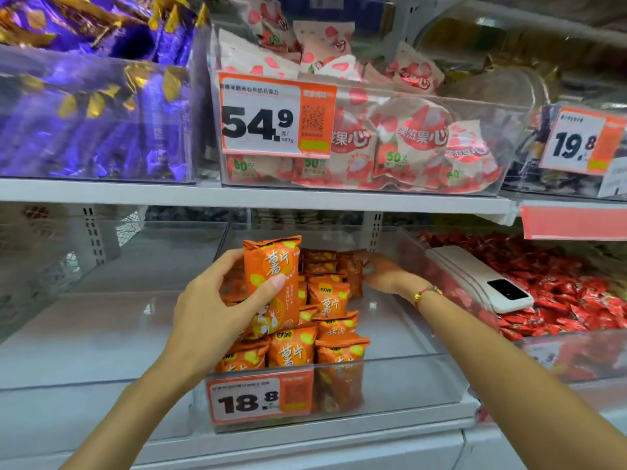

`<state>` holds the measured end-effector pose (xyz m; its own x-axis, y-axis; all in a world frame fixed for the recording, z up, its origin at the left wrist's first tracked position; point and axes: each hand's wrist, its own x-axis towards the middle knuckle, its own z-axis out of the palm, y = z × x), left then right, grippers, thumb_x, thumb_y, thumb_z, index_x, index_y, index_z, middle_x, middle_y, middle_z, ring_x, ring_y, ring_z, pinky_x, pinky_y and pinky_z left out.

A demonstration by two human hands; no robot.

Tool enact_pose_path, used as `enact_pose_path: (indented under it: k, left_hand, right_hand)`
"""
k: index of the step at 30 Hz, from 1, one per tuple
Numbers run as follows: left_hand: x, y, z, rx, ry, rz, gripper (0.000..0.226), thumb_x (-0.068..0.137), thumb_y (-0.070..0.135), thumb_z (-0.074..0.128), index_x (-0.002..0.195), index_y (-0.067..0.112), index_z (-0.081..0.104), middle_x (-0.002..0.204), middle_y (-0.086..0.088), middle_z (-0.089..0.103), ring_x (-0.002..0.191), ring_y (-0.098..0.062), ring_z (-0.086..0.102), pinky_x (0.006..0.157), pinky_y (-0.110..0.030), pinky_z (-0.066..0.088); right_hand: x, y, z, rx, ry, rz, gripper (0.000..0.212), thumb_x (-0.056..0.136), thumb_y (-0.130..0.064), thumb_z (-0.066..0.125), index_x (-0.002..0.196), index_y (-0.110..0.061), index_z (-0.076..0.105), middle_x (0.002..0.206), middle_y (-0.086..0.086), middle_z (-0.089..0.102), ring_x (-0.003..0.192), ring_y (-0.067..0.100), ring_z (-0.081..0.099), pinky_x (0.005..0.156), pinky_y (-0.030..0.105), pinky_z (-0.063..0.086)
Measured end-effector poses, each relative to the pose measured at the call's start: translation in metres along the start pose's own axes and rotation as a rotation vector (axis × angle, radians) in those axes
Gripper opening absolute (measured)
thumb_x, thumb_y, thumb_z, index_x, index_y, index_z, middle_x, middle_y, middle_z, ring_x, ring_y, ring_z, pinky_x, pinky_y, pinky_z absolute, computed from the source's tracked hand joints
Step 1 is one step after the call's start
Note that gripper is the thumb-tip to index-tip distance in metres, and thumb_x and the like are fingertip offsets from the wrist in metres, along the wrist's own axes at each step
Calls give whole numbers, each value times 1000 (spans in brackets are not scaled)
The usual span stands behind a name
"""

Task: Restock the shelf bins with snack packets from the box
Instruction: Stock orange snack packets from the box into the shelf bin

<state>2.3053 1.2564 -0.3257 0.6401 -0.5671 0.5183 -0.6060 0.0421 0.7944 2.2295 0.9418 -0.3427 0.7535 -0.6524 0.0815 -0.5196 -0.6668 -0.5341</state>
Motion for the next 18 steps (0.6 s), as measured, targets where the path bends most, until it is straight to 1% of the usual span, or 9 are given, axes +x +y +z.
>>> enact_pose_path:
  k: [3, 6, 8, 10, 12, 13, 15, 16, 18]
  left_hand:
    - [0, -1, 1, 8, 3, 15, 55, 60, 77, 58, 103, 43, 60, 95, 28, 68, 89, 3, 65, 81, -31, 54]
    - [0, -1, 1, 14, 5, 23, 54, 61, 77, 58, 102, 43, 61, 93, 27, 68, 87, 4, 64, 79, -27, 51]
    - [0, -1, 0, 17, 3, 21, 57, 60, 77, 58, 104, 41, 61, 93, 25, 69, 87, 3, 64, 79, -27, 52]
    - [1, 1, -2, -2, -25, 5, 62, 60, 77, 59, 109, 38, 62, 97, 21, 70, 91, 0, 64, 83, -32, 54]
    - [2, 5, -4, -49, -65, -16, 64, 60, 75, 62, 113, 37, 62, 103, 18, 70, 97, -3, 65, 89, -40, 54]
    - [1, 8, -4, -75, -80, -19, 63, 61, 74, 63, 112, 37, 62, 104, 17, 70, 98, -3, 65, 90, -41, 53]
    - [-1, 17, 1, -120, -102, -7, 59, 62, 73, 65, 111, 40, 63, 105, 14, 70, 99, -5, 65, 91, -42, 53]
    - [-3, 21, 5, -134, -117, 0, 57, 63, 72, 65, 111, 41, 64, 106, 12, 70, 99, -6, 66, 91, -41, 53]
    - [-8, 28, 14, -152, -158, 23, 55, 65, 72, 64, 112, 44, 64, 107, 12, 68, 100, -6, 65, 91, -40, 53]
  right_hand:
    - [5, 4, -2, 15, -14, 7, 46, 89, -10, 60, 133, -19, 50, 137, 10, 51, 120, 26, 53, 97, 34, 49]
    - [-4, 0, -10, 3, -26, 10, 45, 91, -16, 62, 134, -20, 51, 140, 8, 48, 127, 25, 48, 95, 27, 46]
    - [-19, -8, -17, 26, -6, 4, 46, 90, -13, 62, 135, -18, 51, 142, 10, 47, 129, 24, 46, 90, 22, 44]
    - [-43, -20, -24, 121, 77, -60, 43, 89, -5, 61, 130, -13, 54, 137, 13, 52, 120, 21, 52, 80, 15, 46]
    - [-77, -38, -30, 340, 142, -155, 41, 84, 2, 65, 121, -16, 58, 126, 13, 61, 102, 15, 61, 69, 10, 49]
    - [-98, -50, -33, 454, 99, -204, 46, 81, 1, 70, 121, -17, 57, 123, 9, 63, 98, 13, 63, 73, 11, 51]
    - [-139, -76, -36, 598, -109, -299, 61, 74, -6, 76, 130, -19, 53, 123, 1, 63, 106, 10, 62, 90, 21, 52]
    - [-156, -88, -35, 624, -193, -334, 67, 71, -13, 77, 132, -19, 51, 124, -2, 63, 111, 8, 61, 94, 25, 51]
    - [-178, -105, -30, 639, -219, -366, 65, 67, -23, 77, 129, -20, 55, 121, -4, 66, 111, 7, 62, 94, 27, 52]
